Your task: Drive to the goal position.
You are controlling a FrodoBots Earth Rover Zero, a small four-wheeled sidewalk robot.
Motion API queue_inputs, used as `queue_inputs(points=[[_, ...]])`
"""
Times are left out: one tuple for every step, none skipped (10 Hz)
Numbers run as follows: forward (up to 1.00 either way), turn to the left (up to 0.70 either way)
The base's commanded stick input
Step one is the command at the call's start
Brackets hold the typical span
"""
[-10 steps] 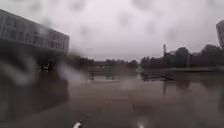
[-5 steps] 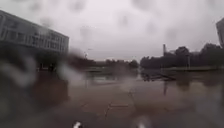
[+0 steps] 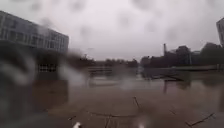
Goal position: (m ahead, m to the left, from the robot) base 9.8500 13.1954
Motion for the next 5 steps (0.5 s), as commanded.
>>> queue_inputs(points=[[0.7, 0.01], [0.7, 0.01], [0.7, 0.01], [0.7, 0.01], [0.7, 0.01]])
